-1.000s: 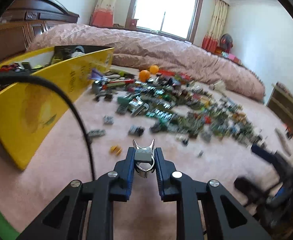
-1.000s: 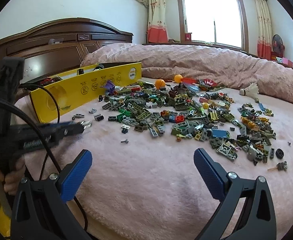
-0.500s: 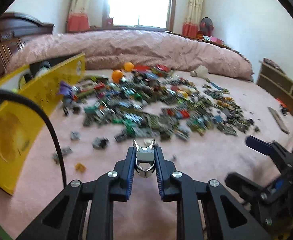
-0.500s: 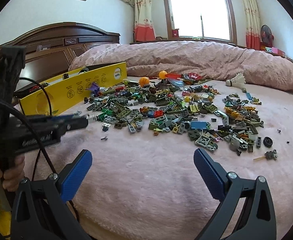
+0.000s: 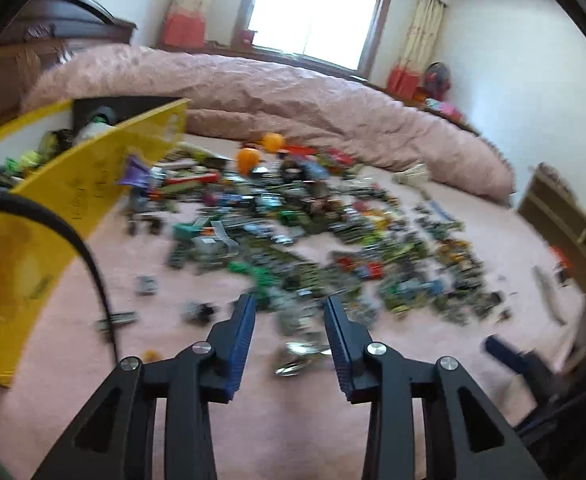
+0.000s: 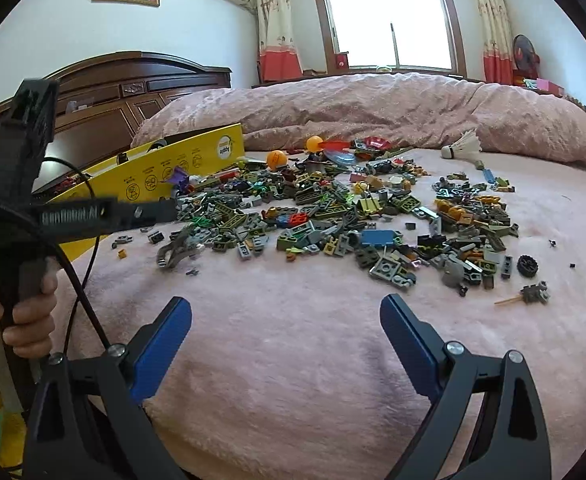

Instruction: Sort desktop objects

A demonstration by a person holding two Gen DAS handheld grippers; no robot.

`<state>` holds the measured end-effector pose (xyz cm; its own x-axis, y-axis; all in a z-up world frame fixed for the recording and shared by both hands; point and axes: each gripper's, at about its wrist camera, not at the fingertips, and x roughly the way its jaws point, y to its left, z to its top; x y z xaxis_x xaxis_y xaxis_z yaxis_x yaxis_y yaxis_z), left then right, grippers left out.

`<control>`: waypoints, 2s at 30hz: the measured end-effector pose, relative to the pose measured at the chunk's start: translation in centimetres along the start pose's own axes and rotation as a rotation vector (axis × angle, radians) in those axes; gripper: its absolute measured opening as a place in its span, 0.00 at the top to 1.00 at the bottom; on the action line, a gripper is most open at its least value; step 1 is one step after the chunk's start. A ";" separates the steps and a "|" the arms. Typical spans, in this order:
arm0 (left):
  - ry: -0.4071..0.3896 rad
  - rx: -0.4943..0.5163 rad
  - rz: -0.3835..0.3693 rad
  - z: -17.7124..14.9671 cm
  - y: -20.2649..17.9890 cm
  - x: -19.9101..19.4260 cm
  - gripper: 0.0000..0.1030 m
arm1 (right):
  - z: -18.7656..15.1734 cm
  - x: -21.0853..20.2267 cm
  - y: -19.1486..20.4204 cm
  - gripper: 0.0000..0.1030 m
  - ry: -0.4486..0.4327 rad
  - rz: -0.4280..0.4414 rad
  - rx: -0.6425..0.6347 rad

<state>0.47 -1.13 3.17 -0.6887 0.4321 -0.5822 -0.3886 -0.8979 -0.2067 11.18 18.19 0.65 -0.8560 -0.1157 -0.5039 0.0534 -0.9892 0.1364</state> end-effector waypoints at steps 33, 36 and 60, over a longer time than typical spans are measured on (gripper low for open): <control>0.002 0.056 0.147 -1.0 2.0 1.0 0.78 | -1.0 1.0 -1.9 0.44 -0.063 -0.201 -0.006; 0.003 0.050 0.146 -1.0 2.0 0.8 0.78 | -0.5 2.0 -3.0 0.49 -0.028 -0.187 0.040; -0.004 0.053 0.129 -0.7 0.5 0.1 0.78 | -0.8 1.6 -2.9 0.91 -0.026 -0.222 -0.005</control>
<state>0.61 -1.61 2.45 -0.7373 0.3138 -0.5983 -0.3282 -0.9404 -0.0888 10.06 20.79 -1.19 -0.8601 0.1078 -0.4986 -0.1358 -0.9905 0.0202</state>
